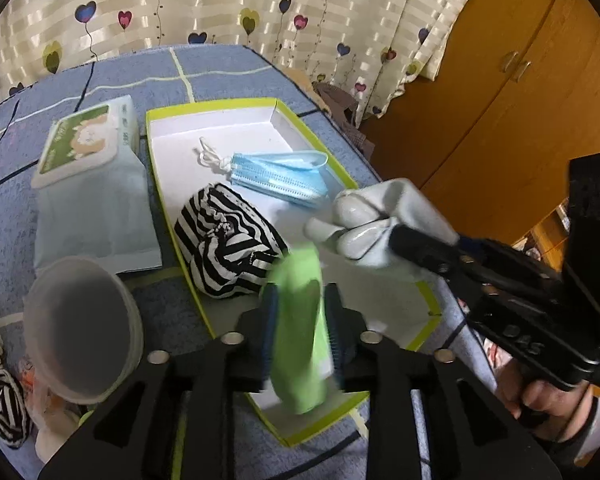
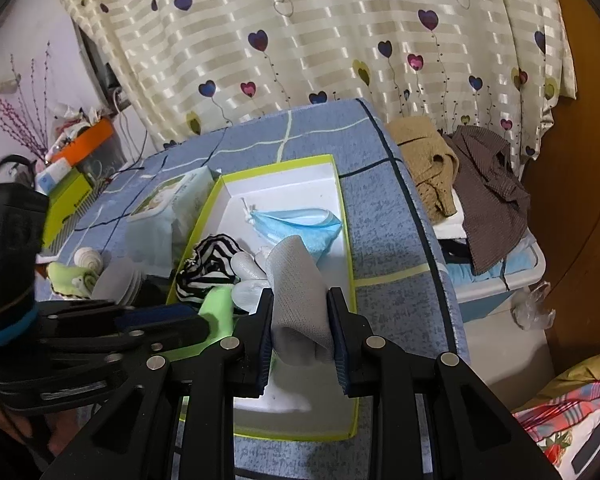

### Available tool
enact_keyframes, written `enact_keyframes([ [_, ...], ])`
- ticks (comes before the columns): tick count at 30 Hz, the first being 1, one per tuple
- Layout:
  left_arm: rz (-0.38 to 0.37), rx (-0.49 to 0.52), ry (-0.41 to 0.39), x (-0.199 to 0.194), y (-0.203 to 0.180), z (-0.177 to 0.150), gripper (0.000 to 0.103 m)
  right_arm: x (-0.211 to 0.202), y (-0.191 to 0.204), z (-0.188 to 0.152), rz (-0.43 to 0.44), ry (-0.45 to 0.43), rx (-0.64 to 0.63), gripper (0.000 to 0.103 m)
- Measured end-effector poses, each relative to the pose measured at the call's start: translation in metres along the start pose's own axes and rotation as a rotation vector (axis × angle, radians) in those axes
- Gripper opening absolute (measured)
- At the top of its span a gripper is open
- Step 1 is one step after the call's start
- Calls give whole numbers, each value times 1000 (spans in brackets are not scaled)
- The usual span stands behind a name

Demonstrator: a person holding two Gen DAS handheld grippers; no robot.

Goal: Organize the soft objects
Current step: 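Open both grippers to drop the green cloth and grey sock into the tray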

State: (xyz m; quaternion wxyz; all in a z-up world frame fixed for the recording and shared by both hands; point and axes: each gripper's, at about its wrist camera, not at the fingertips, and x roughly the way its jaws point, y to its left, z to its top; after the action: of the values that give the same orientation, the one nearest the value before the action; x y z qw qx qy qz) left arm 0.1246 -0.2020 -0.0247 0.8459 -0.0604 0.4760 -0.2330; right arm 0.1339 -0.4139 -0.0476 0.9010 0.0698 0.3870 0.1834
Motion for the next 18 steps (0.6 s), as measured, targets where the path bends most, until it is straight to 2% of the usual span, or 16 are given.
enact_keyframes([
  [2, -3, -1, -12, -6, 0, -1, 38, 6, 1, 0, -3, 12, -2, 25],
  [10, -35, -24, -75, -35, 4, 1, 38, 26, 10, 5, -2, 34, -27, 27],
  [13, -33, -21, -115, -50, 5, 1, 38, 36, 12, 6, 1, 53, -29, 33],
  [15, -30, -21, -138, -59, 8, 1, 38, 39, 13, 6, -13, 61, -30, 46],
  [18, -27, -37, -167, -70, 13, -2, 38, 31, 14, 7, -31, 39, -30, 53],
])
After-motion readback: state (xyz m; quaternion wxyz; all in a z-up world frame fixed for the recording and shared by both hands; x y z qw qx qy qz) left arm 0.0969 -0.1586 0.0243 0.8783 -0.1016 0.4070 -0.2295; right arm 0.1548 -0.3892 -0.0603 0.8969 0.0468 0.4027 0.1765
